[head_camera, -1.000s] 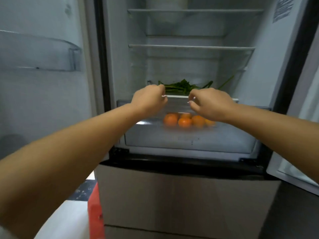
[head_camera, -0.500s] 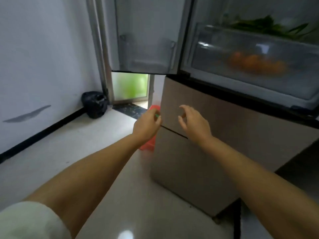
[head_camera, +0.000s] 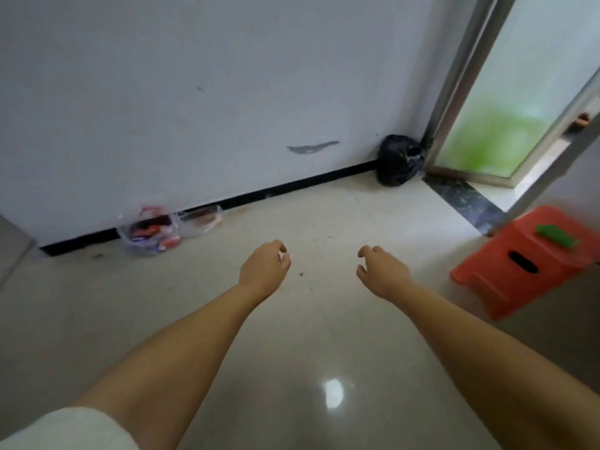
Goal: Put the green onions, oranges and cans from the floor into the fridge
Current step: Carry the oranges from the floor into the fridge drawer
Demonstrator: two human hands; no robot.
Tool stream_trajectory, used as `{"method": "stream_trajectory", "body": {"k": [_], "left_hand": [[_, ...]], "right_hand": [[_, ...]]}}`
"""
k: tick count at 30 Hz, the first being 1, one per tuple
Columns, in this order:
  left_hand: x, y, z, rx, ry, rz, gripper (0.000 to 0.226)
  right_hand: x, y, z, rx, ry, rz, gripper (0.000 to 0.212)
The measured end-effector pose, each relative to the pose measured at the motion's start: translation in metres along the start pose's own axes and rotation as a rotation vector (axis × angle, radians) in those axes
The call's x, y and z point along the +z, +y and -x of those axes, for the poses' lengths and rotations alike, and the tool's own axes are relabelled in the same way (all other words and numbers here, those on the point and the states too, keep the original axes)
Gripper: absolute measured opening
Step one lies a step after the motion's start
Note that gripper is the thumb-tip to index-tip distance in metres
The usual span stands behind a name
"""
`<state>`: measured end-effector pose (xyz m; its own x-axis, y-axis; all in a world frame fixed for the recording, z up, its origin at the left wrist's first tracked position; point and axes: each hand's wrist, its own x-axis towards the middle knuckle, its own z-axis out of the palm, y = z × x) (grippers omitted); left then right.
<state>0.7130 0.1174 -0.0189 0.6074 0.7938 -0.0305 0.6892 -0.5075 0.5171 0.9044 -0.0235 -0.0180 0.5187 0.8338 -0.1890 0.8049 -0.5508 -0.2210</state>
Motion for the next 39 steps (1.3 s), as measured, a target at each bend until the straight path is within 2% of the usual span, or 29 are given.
{"method": "stream_trajectory", "body": {"k": [6, 12, 29, 33, 39], "left_hand": [[-0.097, -0.163, -0.003, -0.316, 0.096, 0.009, 0.018], [-0.134, -0.238, -0.05, -0.431, 0.124, 0.055, 0.011], [-0.165, -0.363, -0.31, -0.642, 0.061, 0.135, 0.013], [-0.173, -0.411, -0.386, -0.583, 0.016, 0.106, 0.015], [-0.184, -0.483, -0.507, -0.412, -0.149, 0.022, 0.017]], "right_hand": [[0.051, -0.177, -0.069, -0.174, -0.105, -0.038, 0.037], [0.066, -0.281, -0.153, -0.317, -0.165, 0.004, 0.037], [0.075, -0.393, -0.463, -0.381, -0.353, 0.072, 0.035], [0.089, -0.429, -0.533, -0.374, -0.367, 0.053, 0.035], [0.113, -0.474, -0.646, -0.194, -0.421, -0.004, 0.033]]}}
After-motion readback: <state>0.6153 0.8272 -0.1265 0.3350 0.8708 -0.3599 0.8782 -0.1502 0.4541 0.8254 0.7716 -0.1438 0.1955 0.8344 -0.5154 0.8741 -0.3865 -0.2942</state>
